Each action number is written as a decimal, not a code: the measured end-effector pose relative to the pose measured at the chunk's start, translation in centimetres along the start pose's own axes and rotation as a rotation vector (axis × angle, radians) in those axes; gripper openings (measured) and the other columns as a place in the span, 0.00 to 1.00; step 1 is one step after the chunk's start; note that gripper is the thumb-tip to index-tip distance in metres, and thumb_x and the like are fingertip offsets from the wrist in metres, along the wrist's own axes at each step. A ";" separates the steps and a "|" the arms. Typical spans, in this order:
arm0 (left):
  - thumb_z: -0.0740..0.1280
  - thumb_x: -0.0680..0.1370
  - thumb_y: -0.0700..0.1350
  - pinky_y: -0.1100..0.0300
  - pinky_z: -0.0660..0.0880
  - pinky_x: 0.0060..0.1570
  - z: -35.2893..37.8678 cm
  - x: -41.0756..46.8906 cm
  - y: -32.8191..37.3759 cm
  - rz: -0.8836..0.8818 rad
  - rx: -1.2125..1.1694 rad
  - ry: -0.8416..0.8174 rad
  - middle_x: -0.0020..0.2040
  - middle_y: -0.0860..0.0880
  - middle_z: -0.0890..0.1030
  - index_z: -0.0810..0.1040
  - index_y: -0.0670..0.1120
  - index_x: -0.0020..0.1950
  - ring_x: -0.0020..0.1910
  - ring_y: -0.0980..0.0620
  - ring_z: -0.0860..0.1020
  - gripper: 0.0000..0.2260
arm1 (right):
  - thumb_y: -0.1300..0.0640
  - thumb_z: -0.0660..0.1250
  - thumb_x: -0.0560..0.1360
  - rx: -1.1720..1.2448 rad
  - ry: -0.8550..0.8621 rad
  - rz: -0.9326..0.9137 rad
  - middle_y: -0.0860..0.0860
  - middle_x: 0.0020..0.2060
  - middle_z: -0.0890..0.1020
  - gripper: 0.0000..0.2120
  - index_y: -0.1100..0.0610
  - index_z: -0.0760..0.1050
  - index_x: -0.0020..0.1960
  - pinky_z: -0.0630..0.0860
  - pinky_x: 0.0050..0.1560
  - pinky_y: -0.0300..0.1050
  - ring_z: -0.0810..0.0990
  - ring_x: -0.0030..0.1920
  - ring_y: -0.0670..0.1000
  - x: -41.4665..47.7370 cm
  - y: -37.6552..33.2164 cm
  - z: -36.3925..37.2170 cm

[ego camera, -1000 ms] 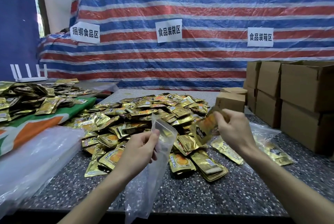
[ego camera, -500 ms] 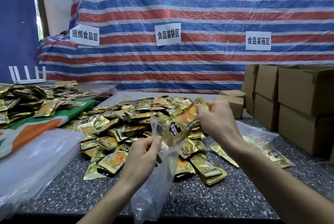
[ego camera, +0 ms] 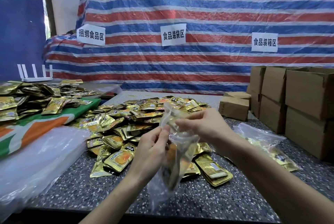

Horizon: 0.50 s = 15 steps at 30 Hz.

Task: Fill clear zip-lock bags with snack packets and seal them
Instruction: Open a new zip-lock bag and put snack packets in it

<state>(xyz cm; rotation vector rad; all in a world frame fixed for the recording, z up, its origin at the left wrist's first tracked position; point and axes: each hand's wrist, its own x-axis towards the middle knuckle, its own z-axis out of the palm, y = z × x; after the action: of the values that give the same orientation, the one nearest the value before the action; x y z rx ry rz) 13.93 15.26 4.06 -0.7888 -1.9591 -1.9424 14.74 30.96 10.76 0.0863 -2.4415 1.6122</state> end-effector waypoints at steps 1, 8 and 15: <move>0.58 0.83 0.50 0.73 0.71 0.33 0.0 0.1 0.2 0.012 -0.003 0.017 0.32 0.57 0.81 0.83 0.52 0.39 0.31 0.64 0.77 0.17 | 0.54 0.77 0.71 0.015 0.017 -0.032 0.52 0.37 0.87 0.08 0.59 0.86 0.43 0.78 0.32 0.40 0.85 0.34 0.50 0.0 -0.3 -0.1; 0.59 0.80 0.57 0.69 0.69 0.32 -0.5 0.8 0.4 0.035 -0.006 0.093 0.31 0.52 0.75 0.77 0.39 0.40 0.31 0.58 0.72 0.22 | 0.49 0.67 0.80 0.034 0.055 -0.165 0.50 0.42 0.87 0.13 0.55 0.86 0.46 0.77 0.36 0.36 0.86 0.42 0.47 -0.1 -0.5 -0.1; 0.59 0.78 0.58 0.66 0.71 0.33 -1.4 1.0 -0.3 -0.012 -0.042 0.134 0.31 0.51 0.77 0.81 0.47 0.39 0.31 0.56 0.73 0.19 | 0.57 0.61 0.82 -0.049 0.143 -0.340 0.49 0.44 0.84 0.12 0.56 0.81 0.45 0.79 0.49 0.50 0.82 0.46 0.46 0.3 3.3 -1.6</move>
<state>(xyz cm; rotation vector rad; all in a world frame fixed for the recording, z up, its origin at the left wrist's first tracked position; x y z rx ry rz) 12.70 14.04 4.47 -0.6409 -1.8555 -1.9949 14.14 33.70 8.46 0.3457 -2.2125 1.3609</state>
